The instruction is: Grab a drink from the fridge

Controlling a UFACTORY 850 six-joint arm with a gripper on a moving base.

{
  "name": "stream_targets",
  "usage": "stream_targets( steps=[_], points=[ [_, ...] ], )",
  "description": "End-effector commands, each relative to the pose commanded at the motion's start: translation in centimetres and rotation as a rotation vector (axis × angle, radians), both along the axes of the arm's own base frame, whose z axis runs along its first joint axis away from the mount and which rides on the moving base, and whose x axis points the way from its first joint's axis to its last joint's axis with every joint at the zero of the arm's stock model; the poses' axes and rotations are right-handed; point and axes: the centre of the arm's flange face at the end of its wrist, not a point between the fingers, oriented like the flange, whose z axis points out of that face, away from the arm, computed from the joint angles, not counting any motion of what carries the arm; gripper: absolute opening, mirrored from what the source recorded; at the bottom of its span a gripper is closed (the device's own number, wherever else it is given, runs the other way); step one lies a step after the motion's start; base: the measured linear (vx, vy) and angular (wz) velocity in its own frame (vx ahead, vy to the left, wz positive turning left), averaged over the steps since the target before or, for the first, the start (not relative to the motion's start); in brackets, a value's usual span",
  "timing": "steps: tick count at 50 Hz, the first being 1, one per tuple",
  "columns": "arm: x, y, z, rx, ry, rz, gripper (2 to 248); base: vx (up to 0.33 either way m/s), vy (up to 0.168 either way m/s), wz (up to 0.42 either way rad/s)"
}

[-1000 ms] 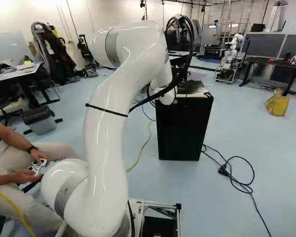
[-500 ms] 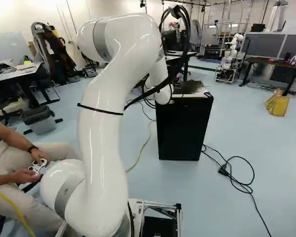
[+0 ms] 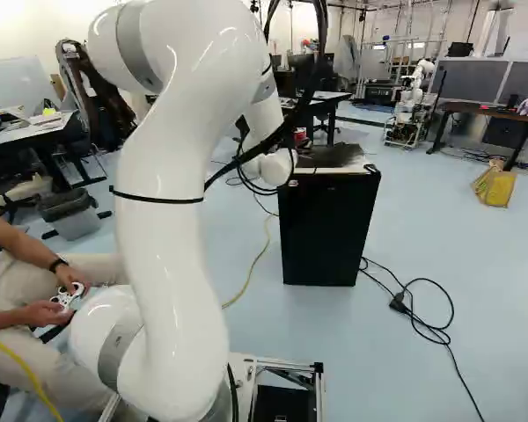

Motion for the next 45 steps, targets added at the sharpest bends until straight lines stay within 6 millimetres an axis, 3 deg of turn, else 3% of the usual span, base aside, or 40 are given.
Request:
stream_targets(
  steps=[17, 45],
  points=[
    [-5.1, 3.8, 0.8, 0.018, 0.046, 0.029, 99, 0.000, 0.000, 0.000],
    [-15.7, 9.5, 0.4, 0.045, 0.134, 0.084, 99, 0.000, 0.000, 0.000]
  ],
)
